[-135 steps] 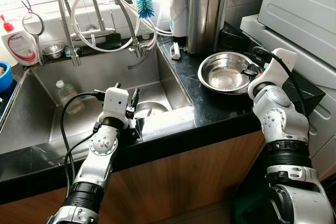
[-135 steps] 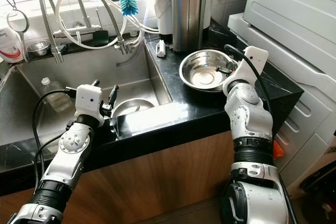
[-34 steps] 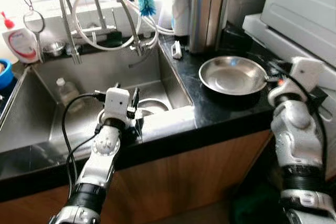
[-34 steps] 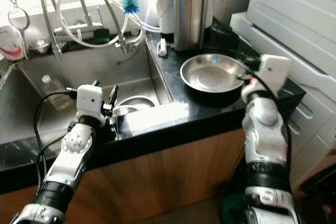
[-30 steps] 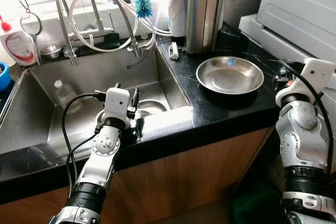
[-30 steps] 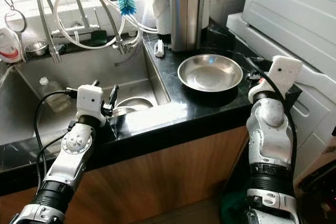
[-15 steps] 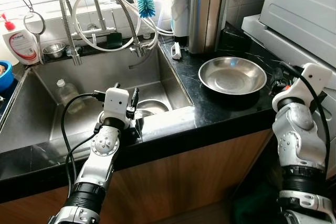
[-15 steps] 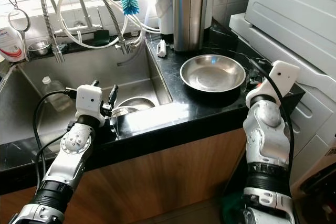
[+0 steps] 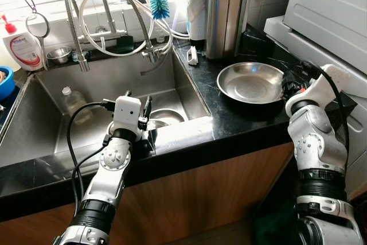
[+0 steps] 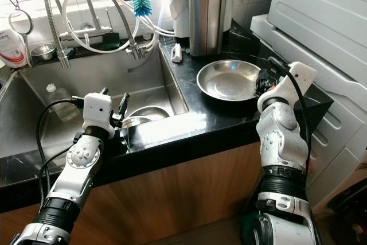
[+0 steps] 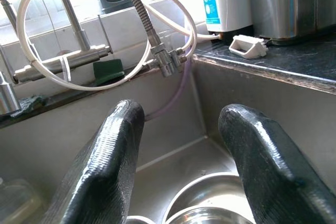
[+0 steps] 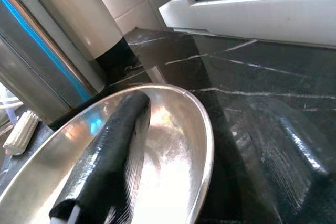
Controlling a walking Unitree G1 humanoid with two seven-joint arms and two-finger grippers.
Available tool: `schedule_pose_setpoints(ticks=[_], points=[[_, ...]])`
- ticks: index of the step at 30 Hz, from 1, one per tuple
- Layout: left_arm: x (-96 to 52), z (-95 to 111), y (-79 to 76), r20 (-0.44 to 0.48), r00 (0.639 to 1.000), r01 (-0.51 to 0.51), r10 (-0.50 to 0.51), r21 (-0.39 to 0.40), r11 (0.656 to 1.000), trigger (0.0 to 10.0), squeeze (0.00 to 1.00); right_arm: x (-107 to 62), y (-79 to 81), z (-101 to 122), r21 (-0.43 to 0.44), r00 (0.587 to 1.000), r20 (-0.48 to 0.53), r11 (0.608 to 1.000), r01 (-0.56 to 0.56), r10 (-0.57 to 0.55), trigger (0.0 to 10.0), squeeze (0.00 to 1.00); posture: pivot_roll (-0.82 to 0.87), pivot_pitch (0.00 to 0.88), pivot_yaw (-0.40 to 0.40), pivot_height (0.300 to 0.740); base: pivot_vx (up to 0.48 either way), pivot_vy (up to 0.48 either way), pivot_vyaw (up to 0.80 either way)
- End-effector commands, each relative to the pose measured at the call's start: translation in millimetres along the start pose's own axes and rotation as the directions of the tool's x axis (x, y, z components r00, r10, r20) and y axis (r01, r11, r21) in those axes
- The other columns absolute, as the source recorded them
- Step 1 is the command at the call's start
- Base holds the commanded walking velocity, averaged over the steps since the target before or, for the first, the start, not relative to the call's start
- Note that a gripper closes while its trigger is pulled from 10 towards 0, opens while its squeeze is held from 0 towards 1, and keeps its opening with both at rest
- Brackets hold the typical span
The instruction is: Kitchen organization
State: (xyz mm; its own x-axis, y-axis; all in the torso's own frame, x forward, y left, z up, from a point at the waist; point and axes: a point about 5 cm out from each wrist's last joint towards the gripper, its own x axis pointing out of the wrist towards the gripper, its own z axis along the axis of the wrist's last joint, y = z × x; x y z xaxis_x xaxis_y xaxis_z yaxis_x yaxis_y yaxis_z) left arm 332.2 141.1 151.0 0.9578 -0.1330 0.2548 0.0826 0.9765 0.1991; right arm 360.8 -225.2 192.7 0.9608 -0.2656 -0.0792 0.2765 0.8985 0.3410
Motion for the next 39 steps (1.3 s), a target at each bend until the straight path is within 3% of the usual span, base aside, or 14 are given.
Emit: schedule_pose_setpoints(ticks=[1, 9, 23, 24, 39], points=[[1.6, 3, 4.3, 0.004, 1.000, -0.007, 0.007, 0.017, 1.000, 10.0, 0.00, 2.8, 2.9, 0, 0.033, 1.000, -0.022, 0.999, 0.008, -0.008, 10.0, 0.00, -0.16, 0.000, 0.068, 0.740, 0.000, 0.000, 0.00], [0.4, 2, 4.6, 0.000, 1.000, -0.008, 0.008, 0.019, 1.000, 10.0, 0.00, 6.3, -1.2, -6, 0.049, 0.996, -0.073, 0.998, 0.050, -0.046, 10.0, 0.00, -0.15, 0.000, 0.061, 0.740, 0.000, 0.000, 0.00], [-0.4, 2, 3.5, 0.003, 1.000, -0.007, 0.007, 0.018, 1.000, 10.0, 0.00, 10.5, 10.5, -16, 0.077, 0.990, -0.138, 0.997, -0.003, 0.014, 10.0, 0.00, -0.14, 0.000, 0.056, 0.740, 0.000, 0.000, 0.00], [-0.4, 2, 3.7, 0.003, 1.000, -0.007, 0.007, 0.018, 1.000, 10.0, 0.00, 10.8, 11.4, -16, 0.078, 0.990, -0.137, 0.997, -0.007, 0.018, 0.0, 0.00, -0.14, 0.000, 0.056, 0.740, 0.000, 0.000, 0.00], [-1.5, 0, 5.0, -0.004, 1.000, -0.017, 0.017, 0.018, 1.000, 10.0, 0.00, 11.6, 11.3, -14, 0.080, 0.993, -0.120, 0.997, 0.000, 0.009, 0.0, 0.00, -0.13, 0.000, 0.052, 0.740, 0.000, 0.000, 0.00]])
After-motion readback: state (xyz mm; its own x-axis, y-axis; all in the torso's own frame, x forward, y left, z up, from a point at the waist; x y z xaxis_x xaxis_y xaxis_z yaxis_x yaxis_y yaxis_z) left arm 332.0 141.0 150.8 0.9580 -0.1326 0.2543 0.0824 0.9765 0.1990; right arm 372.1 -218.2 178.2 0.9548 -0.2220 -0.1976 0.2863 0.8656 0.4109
